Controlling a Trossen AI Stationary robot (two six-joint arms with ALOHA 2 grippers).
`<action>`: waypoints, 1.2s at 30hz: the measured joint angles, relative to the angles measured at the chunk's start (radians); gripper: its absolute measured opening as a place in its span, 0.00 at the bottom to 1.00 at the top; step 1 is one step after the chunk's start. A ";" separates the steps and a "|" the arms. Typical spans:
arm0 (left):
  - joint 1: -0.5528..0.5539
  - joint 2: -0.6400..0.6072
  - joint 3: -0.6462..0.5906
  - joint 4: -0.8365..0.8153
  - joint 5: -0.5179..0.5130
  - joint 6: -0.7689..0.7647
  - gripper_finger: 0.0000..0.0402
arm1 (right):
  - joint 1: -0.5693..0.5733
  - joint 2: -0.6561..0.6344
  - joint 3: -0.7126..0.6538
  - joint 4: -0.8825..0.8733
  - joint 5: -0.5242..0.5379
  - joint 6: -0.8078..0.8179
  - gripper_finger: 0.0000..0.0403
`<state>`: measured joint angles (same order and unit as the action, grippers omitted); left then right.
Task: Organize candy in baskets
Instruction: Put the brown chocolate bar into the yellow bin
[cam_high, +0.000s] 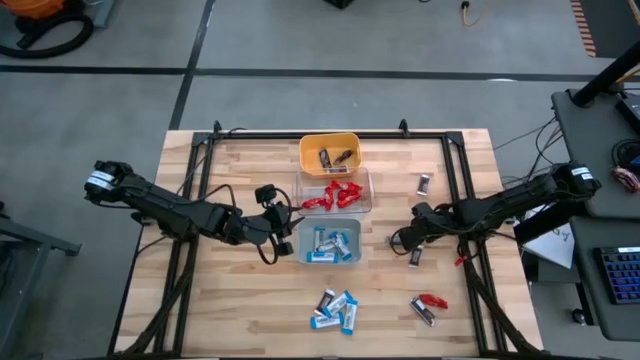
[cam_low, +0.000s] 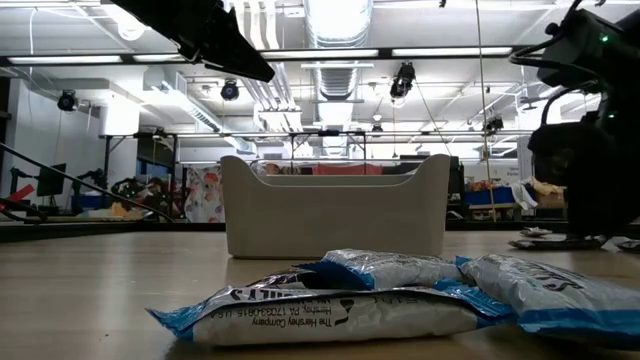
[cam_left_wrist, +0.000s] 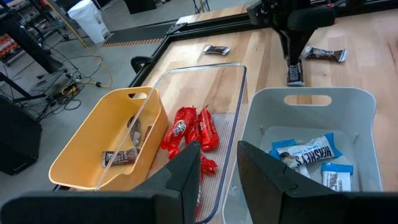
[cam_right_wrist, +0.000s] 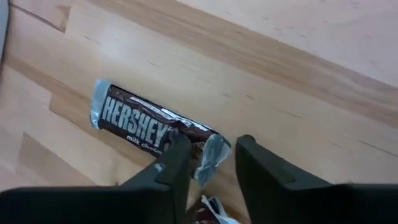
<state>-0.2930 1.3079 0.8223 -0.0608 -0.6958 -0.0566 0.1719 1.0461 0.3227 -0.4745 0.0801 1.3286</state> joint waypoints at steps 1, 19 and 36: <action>0.000 0.000 0.000 0.000 0.000 0.000 0.23 | 0.000 0.000 -0.008 0.003 0.003 0.004 0.24; 0.000 0.000 0.000 -0.008 -0.001 0.000 0.23 | -0.001 -0.084 0.029 0.055 0.093 -0.161 0.02; 0.000 0.000 0.000 -0.007 -0.001 0.000 0.23 | 0.000 -0.249 0.164 0.053 0.173 -0.367 0.02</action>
<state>-0.2931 1.3079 0.8223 -0.0680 -0.6968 -0.0566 0.1717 0.7967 0.4872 -0.4216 0.2533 0.9614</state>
